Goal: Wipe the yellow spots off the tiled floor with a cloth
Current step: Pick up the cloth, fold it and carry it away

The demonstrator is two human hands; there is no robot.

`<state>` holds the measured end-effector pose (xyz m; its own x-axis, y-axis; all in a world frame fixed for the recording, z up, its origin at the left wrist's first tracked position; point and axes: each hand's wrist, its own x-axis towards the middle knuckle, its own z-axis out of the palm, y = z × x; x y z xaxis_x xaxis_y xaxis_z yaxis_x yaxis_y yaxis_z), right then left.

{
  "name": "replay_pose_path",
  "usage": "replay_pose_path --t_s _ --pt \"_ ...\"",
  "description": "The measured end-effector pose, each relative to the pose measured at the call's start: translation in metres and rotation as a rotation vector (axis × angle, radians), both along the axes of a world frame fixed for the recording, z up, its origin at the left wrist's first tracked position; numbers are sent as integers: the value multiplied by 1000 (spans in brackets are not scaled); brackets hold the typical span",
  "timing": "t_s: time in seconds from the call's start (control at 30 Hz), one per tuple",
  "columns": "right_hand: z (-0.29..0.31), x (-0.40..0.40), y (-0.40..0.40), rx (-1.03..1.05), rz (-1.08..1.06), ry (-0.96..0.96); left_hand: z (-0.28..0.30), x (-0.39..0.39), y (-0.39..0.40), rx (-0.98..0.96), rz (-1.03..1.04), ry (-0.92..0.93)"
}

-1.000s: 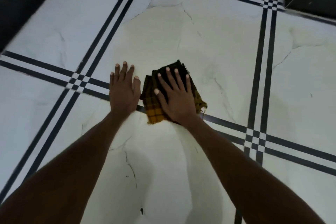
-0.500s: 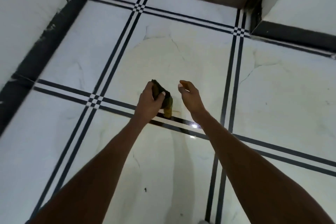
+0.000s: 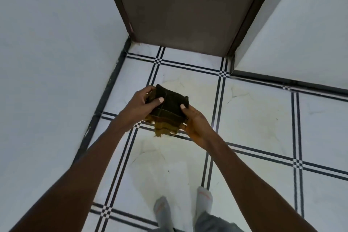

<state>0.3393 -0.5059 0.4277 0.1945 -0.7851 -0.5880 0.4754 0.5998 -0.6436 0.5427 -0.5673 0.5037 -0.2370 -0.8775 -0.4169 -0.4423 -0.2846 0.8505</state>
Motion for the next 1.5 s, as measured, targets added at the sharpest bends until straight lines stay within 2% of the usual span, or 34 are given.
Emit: replay_pose_path --t_s 0.1,0.23,0.4,0.5,0.6,0.73,0.97,1.07,1.2,1.33,1.43,1.5 --pt "81 10 18 -51 -49 -37 64 17 9 -59 38 -57" --pt "165 31 43 -100 -85 -1 119 31 27 -193 92 -144" --pt "219 54 62 -104 -125 76 162 23 67 -490 177 -223" --pt "238 64 74 -89 -125 107 181 13 94 -463 100 -216" --pt "246 68 84 -73 -132 79 186 4 113 -353 8 -188" --pt "257 59 92 -95 -135 82 193 -5 122 -289 36 -170" --pt "271 26 92 -133 -126 50 207 -36 120 -313 36 -193" --pt "273 5 90 -121 -122 31 213 -48 116 -223 36 -123" --pt "270 -19 86 -124 -120 8 222 -56 109 -33 81 71" --pt "261 -48 88 -92 -161 -19 234 -68 96 -46 198 47" --pt "249 -65 89 -57 -109 108 250 -71 88 -159 224 -54" --pt "244 -74 87 -30 10 332 263 -74 84 -232 201 -65"
